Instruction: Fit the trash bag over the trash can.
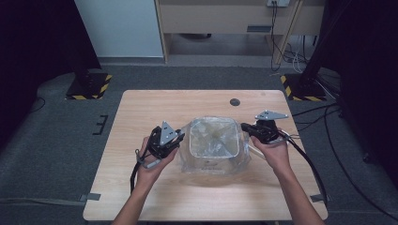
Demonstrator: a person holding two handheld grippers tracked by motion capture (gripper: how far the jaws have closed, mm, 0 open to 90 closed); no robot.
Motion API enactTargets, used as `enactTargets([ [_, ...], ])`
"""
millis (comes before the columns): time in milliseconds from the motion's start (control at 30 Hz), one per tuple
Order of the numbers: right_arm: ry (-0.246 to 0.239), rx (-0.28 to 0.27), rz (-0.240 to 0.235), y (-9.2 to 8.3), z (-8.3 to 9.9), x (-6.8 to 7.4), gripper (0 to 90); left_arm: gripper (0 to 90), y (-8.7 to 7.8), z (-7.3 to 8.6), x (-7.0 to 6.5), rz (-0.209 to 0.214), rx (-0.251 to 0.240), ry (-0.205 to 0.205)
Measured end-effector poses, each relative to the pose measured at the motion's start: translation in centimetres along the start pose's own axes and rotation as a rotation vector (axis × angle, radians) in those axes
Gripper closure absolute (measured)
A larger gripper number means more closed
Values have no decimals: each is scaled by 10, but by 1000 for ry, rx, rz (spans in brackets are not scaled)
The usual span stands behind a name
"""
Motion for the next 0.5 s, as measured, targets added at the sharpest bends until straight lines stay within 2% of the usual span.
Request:
enactTargets([
  [33, 0, 0, 0, 0, 0, 0, 899, 832, 0, 0, 0, 0, 0, 0],
  [133, 15, 39, 7, 9, 14, -5, 900, 865, 6, 12, 2, 8, 45, -10],
  [200, 18, 61, 10, 14, 22, -8, 900, 873, 8, 16, 3, 9, 58, -12],
  [267, 28, 87, 10, 20, 29, -10, 900, 878, 14, 26, 4, 8, 99, -15],
  [400, 42, 116, 7, 27, 38, -13, 900, 882, 20, 34, 5, 11, 131, -17],
  [433, 45, 143, 5, 31, 44, -13, 900, 884, 24, 38, 6, 8, 150, -13],
  [500, 46, 163, -2, 34, 49, -12, 900, 885, 25, 40, 6, 8, 159, -15],
])
Point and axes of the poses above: each handheld gripper's, and its own axes: y roughly forward along the jaws, z roughly out of its underside, x roughly to its left, the point moved 4 cm from there along y, roughly forward along the jaws, and after that the axes turned 2 degrees about -y, right-handed, at the moved point
